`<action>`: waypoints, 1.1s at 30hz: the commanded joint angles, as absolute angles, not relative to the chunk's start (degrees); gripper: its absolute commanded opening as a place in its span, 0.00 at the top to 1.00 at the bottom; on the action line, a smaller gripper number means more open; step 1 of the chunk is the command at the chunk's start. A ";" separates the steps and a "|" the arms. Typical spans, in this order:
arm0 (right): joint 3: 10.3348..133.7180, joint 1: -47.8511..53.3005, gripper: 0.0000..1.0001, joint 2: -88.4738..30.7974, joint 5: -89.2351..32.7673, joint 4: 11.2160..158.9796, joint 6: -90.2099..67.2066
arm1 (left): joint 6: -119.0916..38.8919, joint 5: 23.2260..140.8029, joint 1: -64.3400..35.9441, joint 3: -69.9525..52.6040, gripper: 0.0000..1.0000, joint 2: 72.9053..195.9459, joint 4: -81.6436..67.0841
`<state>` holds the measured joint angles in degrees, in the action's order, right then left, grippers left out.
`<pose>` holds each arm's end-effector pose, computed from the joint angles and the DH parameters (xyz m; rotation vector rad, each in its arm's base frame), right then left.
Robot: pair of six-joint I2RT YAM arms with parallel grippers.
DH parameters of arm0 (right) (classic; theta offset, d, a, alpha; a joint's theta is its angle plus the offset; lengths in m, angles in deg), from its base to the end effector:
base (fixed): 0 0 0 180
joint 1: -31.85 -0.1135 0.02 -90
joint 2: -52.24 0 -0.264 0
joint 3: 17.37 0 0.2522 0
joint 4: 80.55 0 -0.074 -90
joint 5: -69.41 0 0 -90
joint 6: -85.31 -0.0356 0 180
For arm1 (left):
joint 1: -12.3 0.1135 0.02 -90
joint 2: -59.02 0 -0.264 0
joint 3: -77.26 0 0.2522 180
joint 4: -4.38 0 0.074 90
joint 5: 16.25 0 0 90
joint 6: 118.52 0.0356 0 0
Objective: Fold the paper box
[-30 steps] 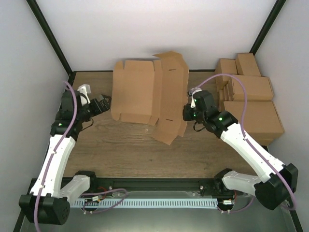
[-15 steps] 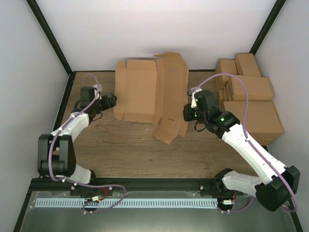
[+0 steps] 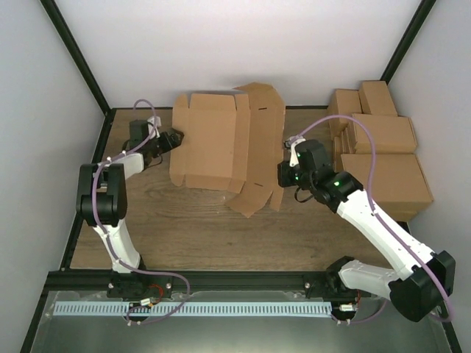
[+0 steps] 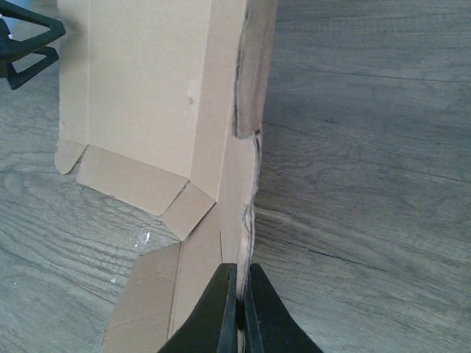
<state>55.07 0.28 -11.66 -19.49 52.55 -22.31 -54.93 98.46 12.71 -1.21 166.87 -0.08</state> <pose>0.2042 0.1246 0.3200 -0.2661 2.2619 0.4388 0.4091 -0.0120 0.1818 -0.2571 2.1743 -0.7251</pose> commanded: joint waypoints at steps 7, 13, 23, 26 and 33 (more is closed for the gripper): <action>56.12 0.36 0.99 -16.36 -16.64 55.25 -21.27 | -60.69 111.12 11.35 4.92 0.34 169.31 10.33; 61.02 0.31 0.99 -20.33 -11.51 54.95 -20.20 | -61.22 107.97 7.92 17.88 0.45 158.80 10.39; 62.80 0.31 0.99 -22.29 -10.56 56.05 -11.56 | -66.61 94.31 -12.23 31.83 0.46 136.08 -0.55; 62.84 0.31 0.99 -22.79 -13.71 56.66 -7.35 | -71.14 90.15 -19.05 34.90 0.46 131.47 -1.29; 63.68 0.31 0.99 -22.43 -17.72 60.43 5.49 | -70.93 77.34 -23.82 32.54 0.38 114.92 -15.02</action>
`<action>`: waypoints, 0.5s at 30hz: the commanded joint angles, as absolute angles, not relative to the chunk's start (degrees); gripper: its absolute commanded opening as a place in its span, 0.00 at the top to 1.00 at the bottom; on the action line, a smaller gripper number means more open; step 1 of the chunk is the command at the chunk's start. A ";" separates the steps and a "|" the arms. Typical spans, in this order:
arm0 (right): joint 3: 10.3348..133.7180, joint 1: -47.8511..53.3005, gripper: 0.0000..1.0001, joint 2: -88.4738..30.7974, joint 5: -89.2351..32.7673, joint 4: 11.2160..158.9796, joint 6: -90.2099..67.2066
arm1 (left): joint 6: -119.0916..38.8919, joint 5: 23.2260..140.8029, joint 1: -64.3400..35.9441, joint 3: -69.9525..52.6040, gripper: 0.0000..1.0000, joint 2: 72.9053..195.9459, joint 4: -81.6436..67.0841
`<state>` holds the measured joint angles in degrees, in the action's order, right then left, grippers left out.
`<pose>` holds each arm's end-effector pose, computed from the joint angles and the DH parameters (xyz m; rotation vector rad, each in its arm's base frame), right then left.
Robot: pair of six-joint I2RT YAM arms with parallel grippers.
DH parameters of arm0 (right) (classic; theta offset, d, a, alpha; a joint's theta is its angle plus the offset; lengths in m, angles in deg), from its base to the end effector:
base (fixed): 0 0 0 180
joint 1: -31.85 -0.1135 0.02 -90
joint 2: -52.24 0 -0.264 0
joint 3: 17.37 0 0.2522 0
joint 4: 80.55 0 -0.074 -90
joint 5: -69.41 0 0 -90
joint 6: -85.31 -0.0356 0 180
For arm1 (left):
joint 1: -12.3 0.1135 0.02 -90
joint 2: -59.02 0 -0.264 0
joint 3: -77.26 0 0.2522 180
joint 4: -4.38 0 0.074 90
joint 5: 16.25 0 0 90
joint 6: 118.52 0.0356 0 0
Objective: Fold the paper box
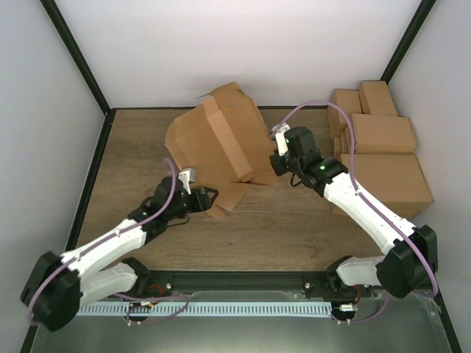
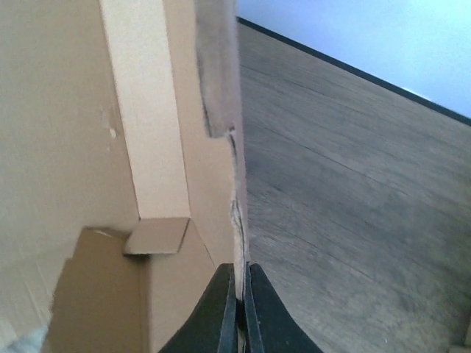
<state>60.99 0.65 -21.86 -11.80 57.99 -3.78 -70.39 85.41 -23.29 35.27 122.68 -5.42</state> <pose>0.2476 0.1436 0.3201 -0.5307 2.1494 0.1228 0.1829 -0.1398 0.2001 0.0054 2.2803 -0.9795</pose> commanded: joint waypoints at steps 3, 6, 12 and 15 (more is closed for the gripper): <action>65.57 0.28 0.99 -22.81 -23.81 58.94 11.26 | -66.28 72.07 -23.82 25.68 0.33 111.01 -23.88; 65.56 -0.56 0.99 -23.00 -26.23 57.41 18.04 | -63.88 68.57 -23.80 17.54 0.30 110.94 -32.08; 65.25 -0.93 0.99 -22.29 -15.20 59.77 21.64 | -69.84 66.09 -23.82 10.37 0.14 113.71 -40.88; 64.92 -0.93 0.99 -20.46 -15.72 60.08 28.13 | -73.09 56.89 -23.82 11.04 0.11 110.10 -44.66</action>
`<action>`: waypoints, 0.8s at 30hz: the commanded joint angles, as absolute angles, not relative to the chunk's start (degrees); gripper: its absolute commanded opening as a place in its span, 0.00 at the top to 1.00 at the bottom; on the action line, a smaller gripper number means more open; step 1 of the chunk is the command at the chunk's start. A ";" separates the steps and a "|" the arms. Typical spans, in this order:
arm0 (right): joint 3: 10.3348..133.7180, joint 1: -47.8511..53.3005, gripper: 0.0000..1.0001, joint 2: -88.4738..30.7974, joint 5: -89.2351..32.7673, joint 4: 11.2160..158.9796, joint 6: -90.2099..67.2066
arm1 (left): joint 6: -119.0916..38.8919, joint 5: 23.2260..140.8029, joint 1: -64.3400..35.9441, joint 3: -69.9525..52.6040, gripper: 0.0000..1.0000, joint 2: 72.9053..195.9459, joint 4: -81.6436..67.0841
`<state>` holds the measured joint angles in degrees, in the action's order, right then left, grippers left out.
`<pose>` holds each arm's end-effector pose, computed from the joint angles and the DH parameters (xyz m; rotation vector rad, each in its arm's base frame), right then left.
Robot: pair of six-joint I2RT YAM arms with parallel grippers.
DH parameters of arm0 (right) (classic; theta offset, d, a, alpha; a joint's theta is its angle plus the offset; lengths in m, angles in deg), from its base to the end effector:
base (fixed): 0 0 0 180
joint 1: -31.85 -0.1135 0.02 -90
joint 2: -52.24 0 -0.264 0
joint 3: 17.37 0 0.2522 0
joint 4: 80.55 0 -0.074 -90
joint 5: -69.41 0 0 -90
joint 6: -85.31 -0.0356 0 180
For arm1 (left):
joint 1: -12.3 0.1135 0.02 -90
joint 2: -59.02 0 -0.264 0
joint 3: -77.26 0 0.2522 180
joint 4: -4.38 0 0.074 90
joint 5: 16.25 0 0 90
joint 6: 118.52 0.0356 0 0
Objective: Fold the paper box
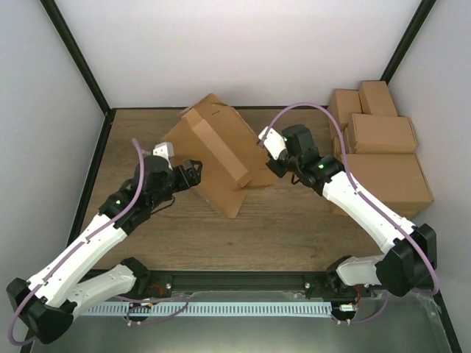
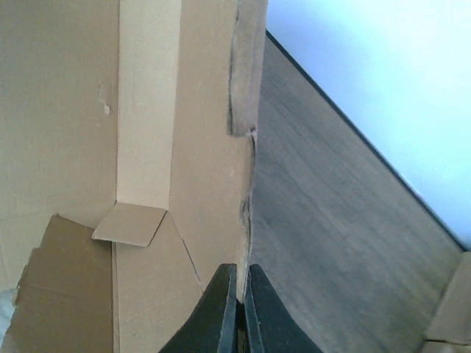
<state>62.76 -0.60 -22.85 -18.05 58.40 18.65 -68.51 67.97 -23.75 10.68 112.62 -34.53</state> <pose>0.2472 0.1553 0.3264 -1.0067 1.9549 0.0404 0.1699 -0.1192 0.3348 -0.1384 2.0958 -0.7256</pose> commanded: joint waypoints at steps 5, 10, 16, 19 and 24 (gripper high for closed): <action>64.34 -0.24 0.99 -18.35 -11.96 62.11 35.43 | -71.44 48.13 -23.78 9.53 0.00 99.82 -45.80; 64.55 0.43 0.99 -17.47 -14.99 63.19 42.91 | -67.13 43.86 -23.74 2.67 0.00 97.93 -48.36; 63.49 -0.15 0.99 -17.25 -26.90 63.79 54.52 | -61.64 49.10 -23.16 -4.44 0.00 102.53 -46.97; 62.70 -1.30 0.99 -17.05 -32.44 62.86 61.45 | -61.48 49.81 -21.55 -7.94 0.00 103.05 -46.81; 60.16 -4.74 0.99 -16.93 -36.67 61.76 73.65 | -60.48 55.80 -16.85 -10.36 0.00 108.90 -47.82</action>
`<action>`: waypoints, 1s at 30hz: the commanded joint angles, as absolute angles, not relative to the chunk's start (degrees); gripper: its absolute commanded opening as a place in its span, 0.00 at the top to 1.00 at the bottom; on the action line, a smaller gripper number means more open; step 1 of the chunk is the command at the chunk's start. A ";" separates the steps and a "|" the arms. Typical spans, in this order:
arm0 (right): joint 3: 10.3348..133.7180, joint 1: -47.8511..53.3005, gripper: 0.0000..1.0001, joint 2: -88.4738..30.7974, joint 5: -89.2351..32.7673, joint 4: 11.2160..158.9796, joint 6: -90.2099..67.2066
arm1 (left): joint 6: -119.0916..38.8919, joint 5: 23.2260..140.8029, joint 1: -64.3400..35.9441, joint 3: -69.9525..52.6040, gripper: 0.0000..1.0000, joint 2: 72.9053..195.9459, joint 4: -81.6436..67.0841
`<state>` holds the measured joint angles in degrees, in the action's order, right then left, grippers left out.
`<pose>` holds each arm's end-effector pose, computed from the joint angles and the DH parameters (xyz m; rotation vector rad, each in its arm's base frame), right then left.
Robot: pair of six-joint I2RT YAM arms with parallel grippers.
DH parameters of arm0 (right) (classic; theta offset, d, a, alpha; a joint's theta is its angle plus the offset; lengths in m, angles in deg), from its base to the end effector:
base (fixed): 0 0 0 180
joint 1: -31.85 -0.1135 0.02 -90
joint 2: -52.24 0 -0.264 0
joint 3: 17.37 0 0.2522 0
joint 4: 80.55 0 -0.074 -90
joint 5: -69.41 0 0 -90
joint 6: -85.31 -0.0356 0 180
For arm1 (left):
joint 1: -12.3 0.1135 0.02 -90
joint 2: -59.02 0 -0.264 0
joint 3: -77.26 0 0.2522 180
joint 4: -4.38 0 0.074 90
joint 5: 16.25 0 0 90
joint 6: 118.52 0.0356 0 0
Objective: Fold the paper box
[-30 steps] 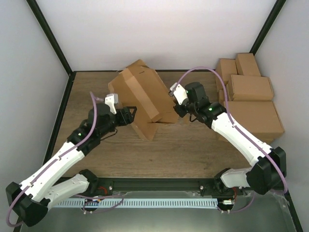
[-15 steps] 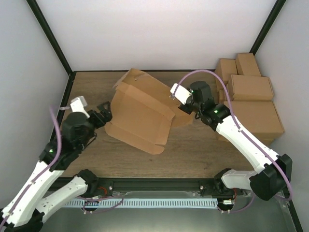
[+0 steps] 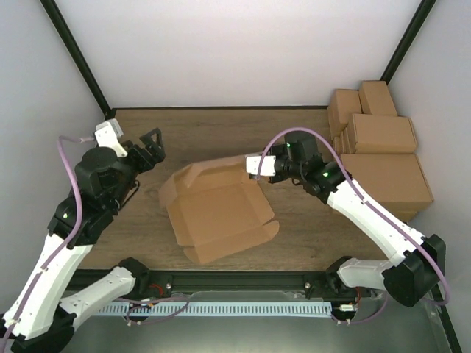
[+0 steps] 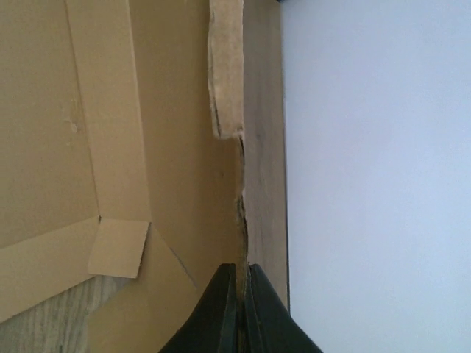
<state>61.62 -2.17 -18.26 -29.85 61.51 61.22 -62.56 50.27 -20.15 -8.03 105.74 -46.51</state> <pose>0.2258 0.1594 0.3459 -1.6555 1.2625 -0.1716 0.1261 -0.0634 0.4402 -0.3203 1.7633 -0.4730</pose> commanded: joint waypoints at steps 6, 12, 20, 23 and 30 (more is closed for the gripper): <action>56.20 -8.66 0.99 -14.96 -43.62 63.33 79.26 | -58.53 72.50 -6.60 -12.83 0.00 113.87 -49.27; 50.49 -13.49 0.97 -13.81 -44.64 67.58 81.72 | -57.60 82.11 -3.59 -10.67 0.00 117.51 -50.19; 50.87 -14.65 0.95 -17.65 -45.69 69.49 81.76 | -58.28 100.50 -3.68 3.91 0.00 117.69 -40.05; 52.79 -15.96 0.93 -20.71 -44.57 70.70 81.56 | -58.65 103.38 -3.70 6.80 0.00 118.16 -38.98; 55.98 -18.68 0.79 -28.00 -40.10 77.32 78.84 | -57.29 102.71 -3.70 9.30 0.00 117.64 -41.19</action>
<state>52.84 -17.14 -25.16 -42.11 72.76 80.92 -58.26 100.04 -3.84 8.16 118.42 -42.33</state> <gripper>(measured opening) 0.204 0.999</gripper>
